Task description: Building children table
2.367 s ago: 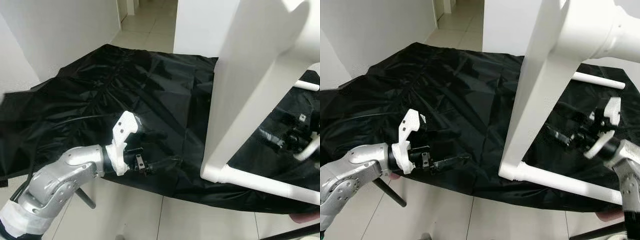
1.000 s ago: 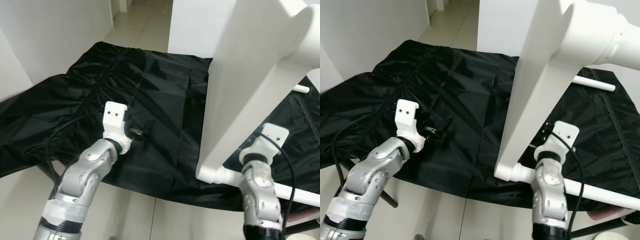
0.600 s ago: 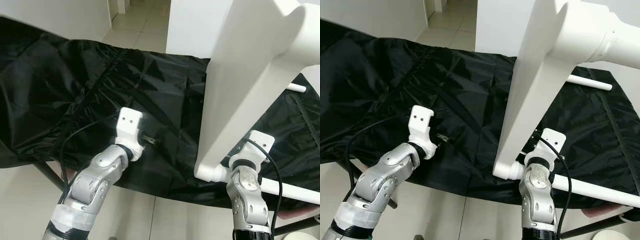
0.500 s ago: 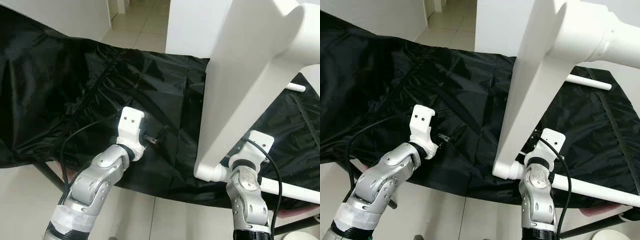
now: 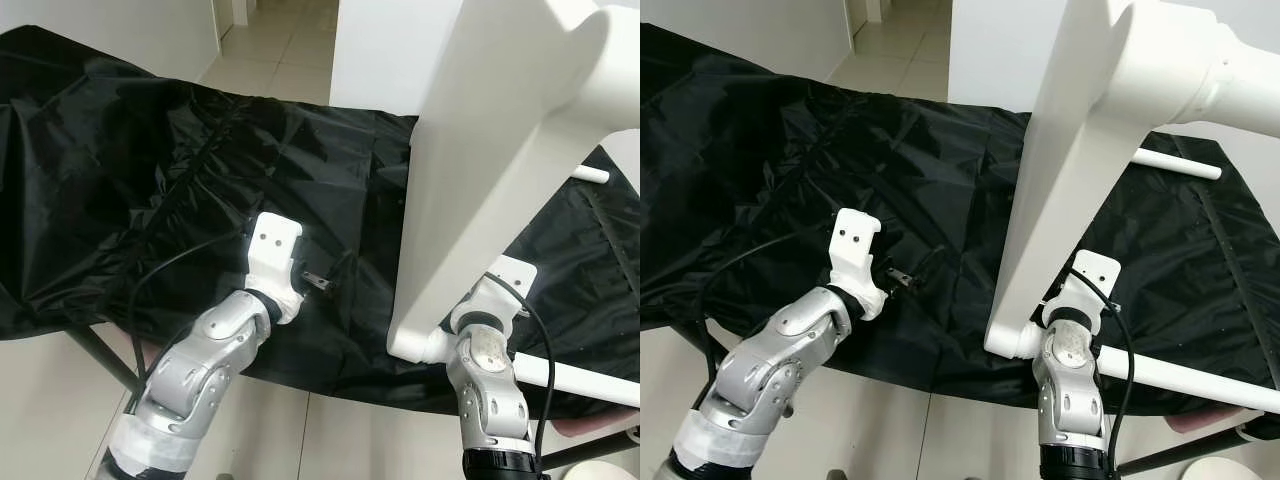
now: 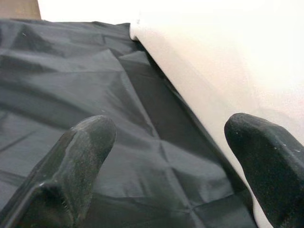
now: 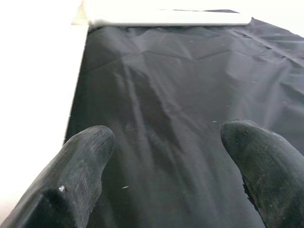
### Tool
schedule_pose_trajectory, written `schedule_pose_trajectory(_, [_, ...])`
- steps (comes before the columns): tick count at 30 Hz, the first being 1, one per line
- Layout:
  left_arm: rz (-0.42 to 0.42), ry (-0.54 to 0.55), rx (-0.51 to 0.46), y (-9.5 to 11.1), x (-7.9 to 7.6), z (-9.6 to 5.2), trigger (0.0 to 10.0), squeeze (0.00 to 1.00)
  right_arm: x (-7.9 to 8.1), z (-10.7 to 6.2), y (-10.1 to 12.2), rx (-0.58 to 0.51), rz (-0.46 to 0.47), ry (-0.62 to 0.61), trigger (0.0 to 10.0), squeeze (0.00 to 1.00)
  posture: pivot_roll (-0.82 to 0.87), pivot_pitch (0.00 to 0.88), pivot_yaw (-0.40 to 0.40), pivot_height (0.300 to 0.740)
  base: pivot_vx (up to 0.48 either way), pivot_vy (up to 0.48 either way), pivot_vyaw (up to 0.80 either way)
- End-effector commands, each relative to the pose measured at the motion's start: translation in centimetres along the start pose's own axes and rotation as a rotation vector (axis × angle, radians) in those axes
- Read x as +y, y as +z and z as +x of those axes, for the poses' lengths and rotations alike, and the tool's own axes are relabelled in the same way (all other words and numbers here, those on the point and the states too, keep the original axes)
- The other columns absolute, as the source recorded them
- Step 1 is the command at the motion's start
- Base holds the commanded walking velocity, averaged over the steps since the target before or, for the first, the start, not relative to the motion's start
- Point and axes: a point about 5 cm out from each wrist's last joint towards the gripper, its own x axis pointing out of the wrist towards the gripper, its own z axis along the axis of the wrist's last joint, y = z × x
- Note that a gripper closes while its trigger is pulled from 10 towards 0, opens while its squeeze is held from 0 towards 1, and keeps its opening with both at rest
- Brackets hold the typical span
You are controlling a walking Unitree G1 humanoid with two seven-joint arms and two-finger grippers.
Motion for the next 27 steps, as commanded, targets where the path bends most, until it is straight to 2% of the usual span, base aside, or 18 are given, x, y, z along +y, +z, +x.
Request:
schedule_pose_trajectory(1, [0.049, -0.092, -0.021, 0.4, -0.6, -1.0, 10.0, 0.0, -0.9, -0.2, -0.5, 0.015, -0.017, -0.035, 10.0, 0.0, -0.02, 0.088, -0.055, 0.74, 0.0, 0.0, 0.0])
schedule_pose_trajectory(5, [0.067, -0.116, -0.017, 0.5, -0.9, -1.4, 10.0, 0.0, -1.1, -0.1, -0.4, 0.005, -0.012, -0.031, 10.0, 0.0, -0.02, 0.09, -0.054, 0.74, 0.0, 0.0, 0.0])
schedule_pose_trajectory(9, [0.064, -0.177, -0.022, 0.9, -1.7, -1.4, 10.0, 0.0, -0.4, 0.2, -0.3, -0.001, 0.004, 0.004, 10.0, 0.0, -0.01, 0.089, -0.057, 0.74, 0.0, 0.0, 0.0])
schedule_pose_trajectory(17, [0.079, -0.201, -0.02, 1.0, -2.2, -1.6, 10.0, 0.0, 0.6, 0.5, 0.0, 0.001, 0.02, 0.047, 10.0, 0.0, 0.0, 0.088, -0.06, 0.74, 0.0, 0.0, 0.0])
schedule_pose_trajectory(24, [0.073, -0.205, -0.021, 1.4, -2.2, -2.1, 10.0, 0.0, 0.1, -0.9, -0.2, -0.003, 0.003, 0.124, 10.0, 0.0, 0.01, 0.095, -0.063, 0.74, 0.0, 0.0, 0.0])
schedule_pose_trajectory(25, [0.071, -0.2, -0.023, 1.4, -2.2, -2.1, 10.0, 0.0, 0.8, -0.8, -0.1, -0.003, 0.013, 0.167, 10.0, 0.0, 0.01, 0.097, -0.063, 0.74, 0.0, 0.0, 0.0])
schedule_pose_trajectory(26, [0.071, -0.2, -0.023, 1.4, -2.2, -2.1, 10.0, 0.0, 0.8, -0.8, -0.1, -0.003, 0.013, 0.167, 10.0, 0.0, 0.01, 0.097, -0.063, 0.74, 0.0, 0.0, 0.0])
schedule_pose_trajectory(27, [0.071, -0.199, -0.025, 1.5, -2.2, -2.1, 10.0, 0.0, 1.7, -0.6, 0.1, -0.003, 0.031, 0.22, 10.0, 0.0, 0.01, 0.098, -0.062, 0.74, 0.0, 0.0, 0.0])
